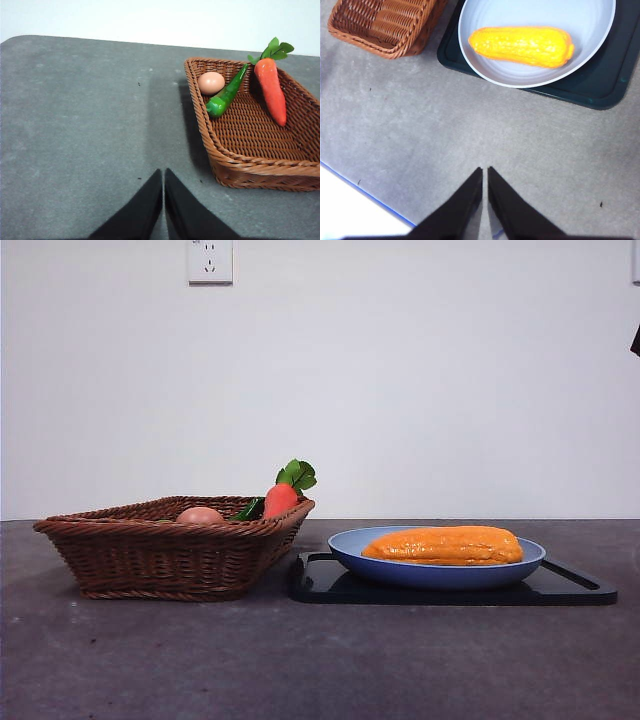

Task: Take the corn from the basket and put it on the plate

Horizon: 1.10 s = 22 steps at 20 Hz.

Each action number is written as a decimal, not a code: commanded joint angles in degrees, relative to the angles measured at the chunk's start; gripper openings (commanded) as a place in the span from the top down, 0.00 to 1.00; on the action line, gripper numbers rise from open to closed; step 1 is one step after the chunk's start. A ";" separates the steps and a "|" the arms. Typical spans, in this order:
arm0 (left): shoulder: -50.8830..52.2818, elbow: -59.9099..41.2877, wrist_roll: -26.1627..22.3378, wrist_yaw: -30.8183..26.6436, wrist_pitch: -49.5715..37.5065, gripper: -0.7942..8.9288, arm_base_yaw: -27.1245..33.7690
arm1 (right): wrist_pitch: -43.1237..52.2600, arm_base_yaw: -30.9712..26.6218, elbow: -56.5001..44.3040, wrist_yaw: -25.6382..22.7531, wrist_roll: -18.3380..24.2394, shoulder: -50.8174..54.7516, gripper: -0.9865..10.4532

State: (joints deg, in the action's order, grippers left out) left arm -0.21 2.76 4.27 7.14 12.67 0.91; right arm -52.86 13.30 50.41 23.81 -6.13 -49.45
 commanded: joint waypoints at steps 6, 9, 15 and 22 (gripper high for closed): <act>0.04 -1.22 1.16 -0.13 1.07 0.91 0.11 | 0.57 0.17 0.50 0.09 0.59 -0.24 0.91; 0.04 -1.22 1.16 -0.13 1.07 0.91 0.11 | 0.55 0.17 0.50 0.11 0.59 -0.24 0.91; 0.04 -1.22 1.16 -0.13 1.07 0.91 0.11 | 0.57 0.17 0.50 0.09 0.59 -0.24 0.91; 0.04 -1.22 1.16 -0.13 1.07 0.91 0.11 | 13.25 -4.66 -1.46 -5.16 11.02 7.06 0.91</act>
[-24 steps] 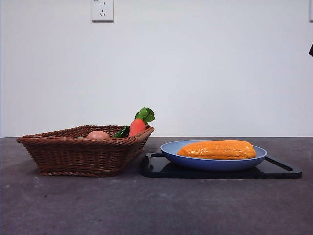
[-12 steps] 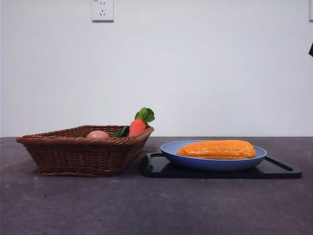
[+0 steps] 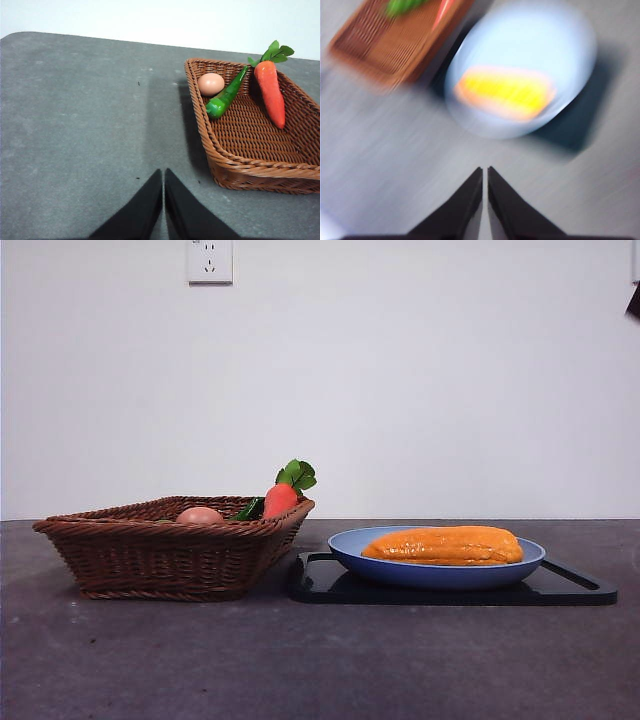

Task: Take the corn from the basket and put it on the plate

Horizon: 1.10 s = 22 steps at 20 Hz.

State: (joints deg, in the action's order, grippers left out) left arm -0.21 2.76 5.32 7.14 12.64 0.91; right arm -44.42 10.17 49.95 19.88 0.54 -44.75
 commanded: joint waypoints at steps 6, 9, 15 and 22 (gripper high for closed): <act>0.04 -1.22 0.11 -0.13 1.09 0.91 0.11 | 31.12 -10.45 -18.80 -3.74 2.89 18.49 0.91; 0.04 -1.22 0.11 -0.13 1.09 0.91 0.11 | 41.83 -11.74 -29.83 -6.95 2.62 25.57 0.91; 0.04 -1.22 0.11 -0.13 1.09 0.91 0.11 | 49.11 -12.48 -41.57 -10.38 1.86 33.83 0.91; 0.04 -1.22 0.11 -0.15 1.09 0.91 0.11 | 49.05 -12.52 -48.26 -14.38 0.42 38.73 0.91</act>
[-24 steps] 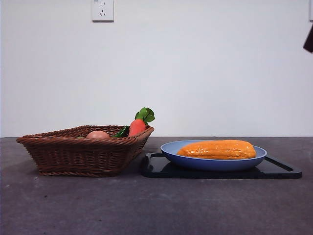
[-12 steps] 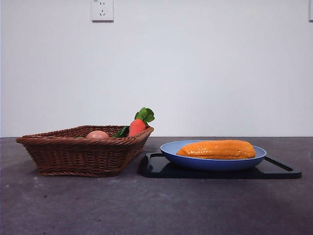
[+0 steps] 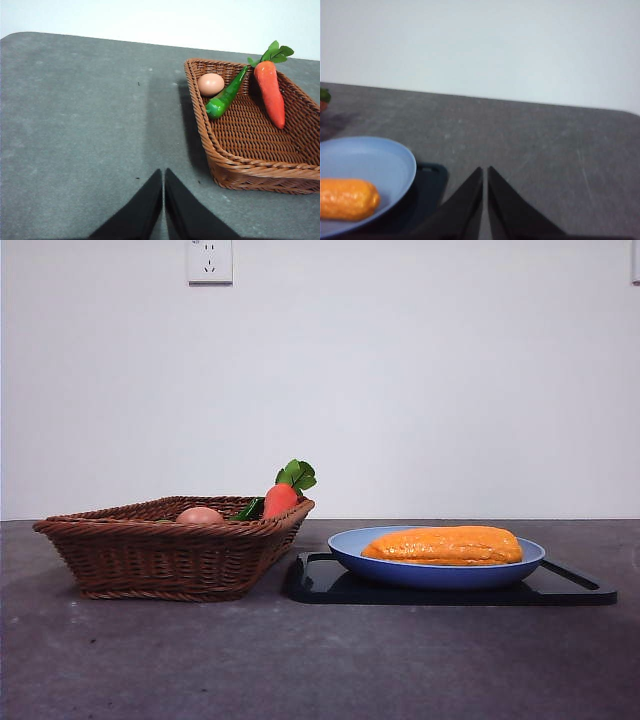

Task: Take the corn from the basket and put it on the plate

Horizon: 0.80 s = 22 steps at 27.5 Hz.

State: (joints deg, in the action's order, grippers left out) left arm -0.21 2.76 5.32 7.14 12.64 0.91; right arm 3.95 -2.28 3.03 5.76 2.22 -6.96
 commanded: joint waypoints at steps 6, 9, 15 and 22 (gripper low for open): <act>0.04 -1.22 0.11 -0.15 1.09 0.91 0.11 | -5.66 -0.11 -2.47 -0.26 -1.81 3.26 0.91; 0.04 -1.22 0.11 -0.13 1.07 0.91 0.11 | -8.90 -0.11 -2.47 -0.20 -1.86 4.35 0.91; 0.04 -1.22 0.11 -0.13 1.09 0.91 0.11 | -13.49 -0.11 -2.45 0.13 -2.49 6.75 0.91; 0.02 -1.22 0.11 -0.13 1.09 0.91 0.11 | -13.00 -0.11 -2.45 0.13 -2.45 6.75 0.91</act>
